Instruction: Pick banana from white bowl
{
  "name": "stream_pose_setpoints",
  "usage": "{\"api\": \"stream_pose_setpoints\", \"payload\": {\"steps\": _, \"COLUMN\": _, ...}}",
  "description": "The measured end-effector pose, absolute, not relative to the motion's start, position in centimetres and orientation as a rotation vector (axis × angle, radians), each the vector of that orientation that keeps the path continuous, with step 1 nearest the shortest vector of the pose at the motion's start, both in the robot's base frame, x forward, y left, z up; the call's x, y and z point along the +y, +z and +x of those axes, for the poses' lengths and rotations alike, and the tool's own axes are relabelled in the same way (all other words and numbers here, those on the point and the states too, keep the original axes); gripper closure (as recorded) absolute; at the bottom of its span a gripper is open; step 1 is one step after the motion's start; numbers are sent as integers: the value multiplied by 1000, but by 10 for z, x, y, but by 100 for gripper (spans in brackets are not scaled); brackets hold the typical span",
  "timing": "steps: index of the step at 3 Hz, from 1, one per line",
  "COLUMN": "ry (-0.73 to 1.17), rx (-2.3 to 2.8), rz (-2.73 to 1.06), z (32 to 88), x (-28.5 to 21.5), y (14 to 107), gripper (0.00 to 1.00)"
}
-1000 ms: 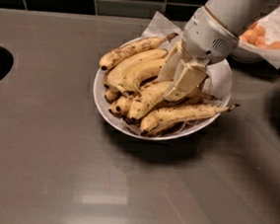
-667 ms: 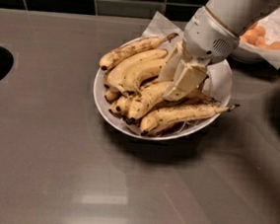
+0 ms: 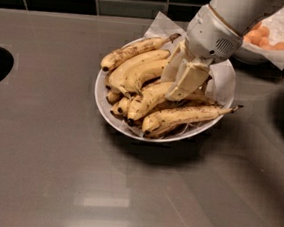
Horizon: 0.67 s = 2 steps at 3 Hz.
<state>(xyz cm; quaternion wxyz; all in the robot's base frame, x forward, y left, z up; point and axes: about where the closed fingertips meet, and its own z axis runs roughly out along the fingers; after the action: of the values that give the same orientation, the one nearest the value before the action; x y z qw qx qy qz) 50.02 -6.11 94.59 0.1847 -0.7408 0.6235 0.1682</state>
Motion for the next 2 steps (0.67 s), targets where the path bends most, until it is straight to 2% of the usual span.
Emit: {"api": "stream_pose_setpoints", "payload": {"steps": 2, "ry": 387, "rx": 1707, "rz": -2095, "z": 496, "x": -55, "y": 973, "gripper": 100}}
